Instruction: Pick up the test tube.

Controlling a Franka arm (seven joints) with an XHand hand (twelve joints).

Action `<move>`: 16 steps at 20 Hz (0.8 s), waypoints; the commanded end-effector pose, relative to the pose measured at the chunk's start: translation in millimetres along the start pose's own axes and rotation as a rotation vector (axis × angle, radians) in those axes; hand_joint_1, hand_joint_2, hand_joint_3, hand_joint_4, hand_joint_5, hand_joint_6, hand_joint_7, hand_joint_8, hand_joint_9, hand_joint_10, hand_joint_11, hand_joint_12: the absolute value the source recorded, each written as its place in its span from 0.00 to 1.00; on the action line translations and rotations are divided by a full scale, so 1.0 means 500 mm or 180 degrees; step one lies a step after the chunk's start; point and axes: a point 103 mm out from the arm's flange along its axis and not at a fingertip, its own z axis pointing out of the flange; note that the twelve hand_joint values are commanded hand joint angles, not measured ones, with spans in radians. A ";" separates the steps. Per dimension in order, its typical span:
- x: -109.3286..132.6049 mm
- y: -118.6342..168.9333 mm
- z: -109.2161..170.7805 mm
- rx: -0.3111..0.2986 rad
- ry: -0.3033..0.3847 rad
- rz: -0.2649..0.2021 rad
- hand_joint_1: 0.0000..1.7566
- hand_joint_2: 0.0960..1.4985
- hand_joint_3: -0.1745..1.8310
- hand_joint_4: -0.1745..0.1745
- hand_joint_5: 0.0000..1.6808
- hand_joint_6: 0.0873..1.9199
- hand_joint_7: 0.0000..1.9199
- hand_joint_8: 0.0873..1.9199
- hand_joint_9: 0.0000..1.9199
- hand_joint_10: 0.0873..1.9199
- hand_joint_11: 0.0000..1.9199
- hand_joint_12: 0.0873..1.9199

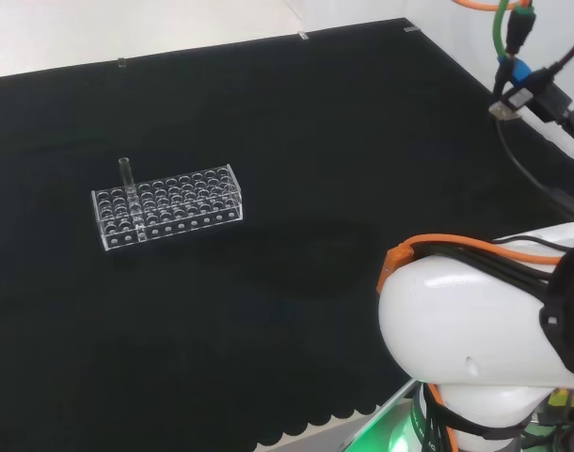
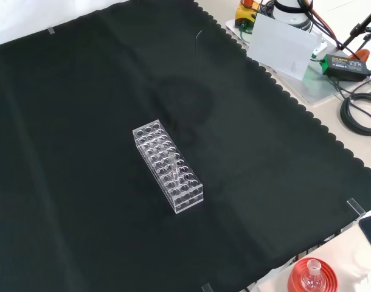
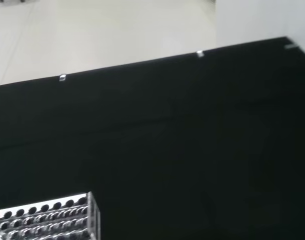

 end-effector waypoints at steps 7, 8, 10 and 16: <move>0.068 0.081 0.052 0.0250 0.0101 -0.0253 0.37 0.63 0.03 0.75 0.11 0.00 0.01 0.31 0.17 0.00 0.00 0.63; 0.073 0.086 0.058 0.0281 0.0116 -0.0272 0.37 0.63 0.03 0.75 0.12 0.00 0.01 0.31 0.17 0.00 0.00 0.63; 0.082 0.095 0.071 0.0340 0.0127 -0.0302 0.38 0.63 0.03 0.76 0.14 0.00 0.01 0.31 0.17 0.00 0.00 0.63; 0.120 0.135 0.127 0.0539 0.0199 -0.0388 0.40 0.63 0.03 0.75 0.14 0.00 0.01 0.32 0.17 0.00 0.00 0.62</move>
